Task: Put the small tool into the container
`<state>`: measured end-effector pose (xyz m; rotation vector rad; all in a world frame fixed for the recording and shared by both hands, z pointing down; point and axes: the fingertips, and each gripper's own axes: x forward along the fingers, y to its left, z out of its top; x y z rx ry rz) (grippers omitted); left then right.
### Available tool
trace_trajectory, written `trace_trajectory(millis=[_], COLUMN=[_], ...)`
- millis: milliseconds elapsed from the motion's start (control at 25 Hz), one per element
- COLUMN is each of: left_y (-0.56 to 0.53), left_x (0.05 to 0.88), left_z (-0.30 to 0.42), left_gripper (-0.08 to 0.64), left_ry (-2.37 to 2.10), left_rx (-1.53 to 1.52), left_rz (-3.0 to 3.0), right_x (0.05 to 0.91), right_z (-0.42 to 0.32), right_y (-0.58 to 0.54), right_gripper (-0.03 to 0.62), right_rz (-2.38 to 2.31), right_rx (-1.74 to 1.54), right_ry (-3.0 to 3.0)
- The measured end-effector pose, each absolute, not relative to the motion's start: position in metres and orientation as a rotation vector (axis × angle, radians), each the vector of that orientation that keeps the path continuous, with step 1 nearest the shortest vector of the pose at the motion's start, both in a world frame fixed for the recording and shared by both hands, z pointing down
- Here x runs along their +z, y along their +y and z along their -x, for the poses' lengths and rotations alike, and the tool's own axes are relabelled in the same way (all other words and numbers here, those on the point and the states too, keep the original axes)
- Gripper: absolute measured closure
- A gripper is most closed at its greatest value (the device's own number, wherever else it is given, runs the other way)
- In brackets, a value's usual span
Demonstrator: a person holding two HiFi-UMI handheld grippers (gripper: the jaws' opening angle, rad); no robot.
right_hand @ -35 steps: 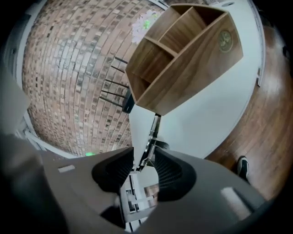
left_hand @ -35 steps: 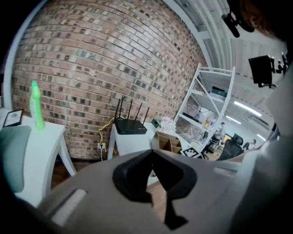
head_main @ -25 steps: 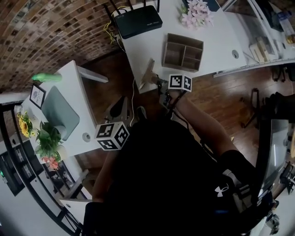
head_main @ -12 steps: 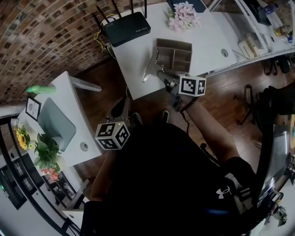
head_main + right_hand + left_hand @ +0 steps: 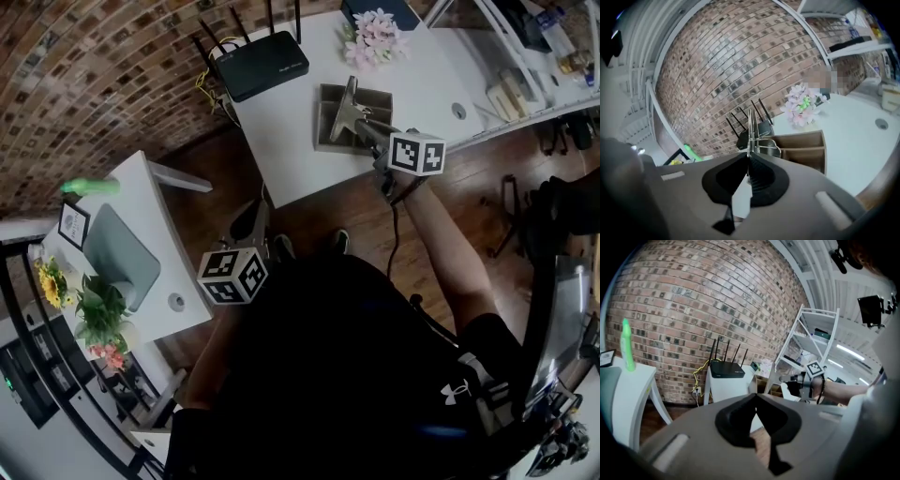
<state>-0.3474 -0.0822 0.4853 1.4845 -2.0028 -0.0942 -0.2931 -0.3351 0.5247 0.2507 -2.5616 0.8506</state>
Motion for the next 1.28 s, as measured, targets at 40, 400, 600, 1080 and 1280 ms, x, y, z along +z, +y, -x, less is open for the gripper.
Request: trace_trajectory(millis=[40, 400, 600, 1080, 1280], left_y=[-0.082, -0.079, -0.078, -0.074, -0.070], left_x=[0.486, 0.490, 0.491, 0.494, 0.493], left_z=[0.348, 0.351, 0.352, 0.355, 0.358], left_gripper=[0.557, 0.557, 0.557, 0.557, 0.557], left_ry=[-2.003, -2.005, -2.008, -2.012, -2.024], left_rx=[-0.093, -0.093, -0.096, -0.115, -0.129], left_rz=[-1.483, -1.453, -1.446, -1.417, -1.407], right_x=[0.527, 0.572, 0.591, 0.610, 0.615], right_z=[0.294, 0.300, 0.301, 0.310, 0.314], right_y=[-0.339, -0.340, -0.338, -0.336, -0.334], right_gripper=[0.580, 0.580, 0.580, 0.580, 0.577], right_rz=[-0.252, -0.195, -0.164, -0.069, -0.086], right_rx=[0.786, 0.375, 0.323, 0.265, 0.261], right_ry=[-2.554, -2.416, -2.337, -2.179, -2.172])
